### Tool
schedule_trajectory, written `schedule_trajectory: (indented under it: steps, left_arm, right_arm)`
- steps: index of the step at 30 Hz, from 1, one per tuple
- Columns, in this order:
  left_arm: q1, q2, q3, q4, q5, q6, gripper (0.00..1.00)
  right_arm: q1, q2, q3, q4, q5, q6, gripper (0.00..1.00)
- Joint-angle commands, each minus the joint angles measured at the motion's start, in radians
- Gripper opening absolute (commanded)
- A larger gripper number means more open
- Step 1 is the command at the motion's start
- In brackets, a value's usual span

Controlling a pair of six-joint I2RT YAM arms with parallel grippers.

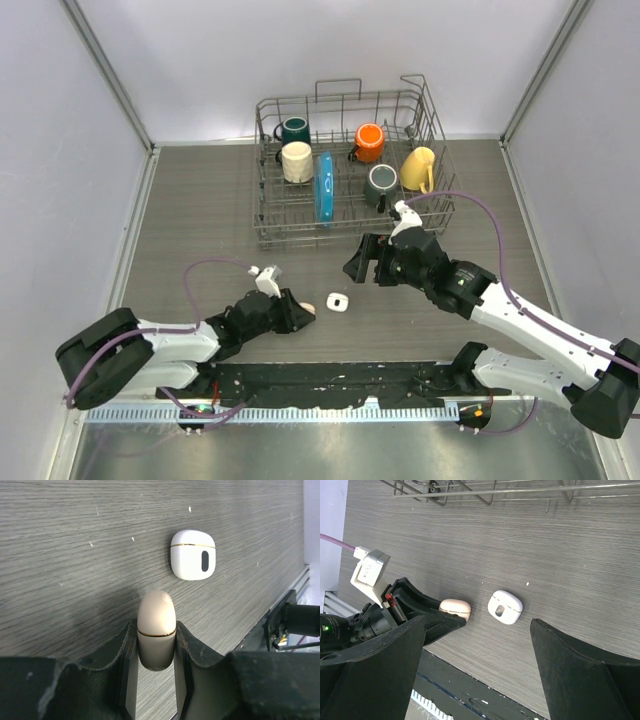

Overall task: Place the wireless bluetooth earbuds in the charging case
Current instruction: Place the charging case at the center of the board.

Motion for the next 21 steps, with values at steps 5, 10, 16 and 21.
schedule_trajectory:
  steps: [5, 10, 16, 21]
  left_arm:
    - [0.015, 0.199, 0.02, 0.318, 0.088, -0.042, 0.07]
    - [0.014, 0.293, 0.054, 0.363, 0.115, -0.071, 0.2]
    - [0.014, 0.286, 0.012, 0.357, 0.054, -0.121, 0.39]
    - [0.015, 0.181, 0.037, 0.143, -0.012, -0.091, 0.54]
  right_arm:
    - [0.001, -0.014, -0.006, 0.025, 0.043, 0.012, 0.91]
    - [-0.001, -0.012, -0.006, 0.017, 0.054, 0.011, 0.91]
    - [-0.001, -0.026, -0.015, 0.008, 0.069, 0.012, 0.91]
    - [-0.001, -0.032, -0.025, 0.007, 0.075, 0.012, 0.91]
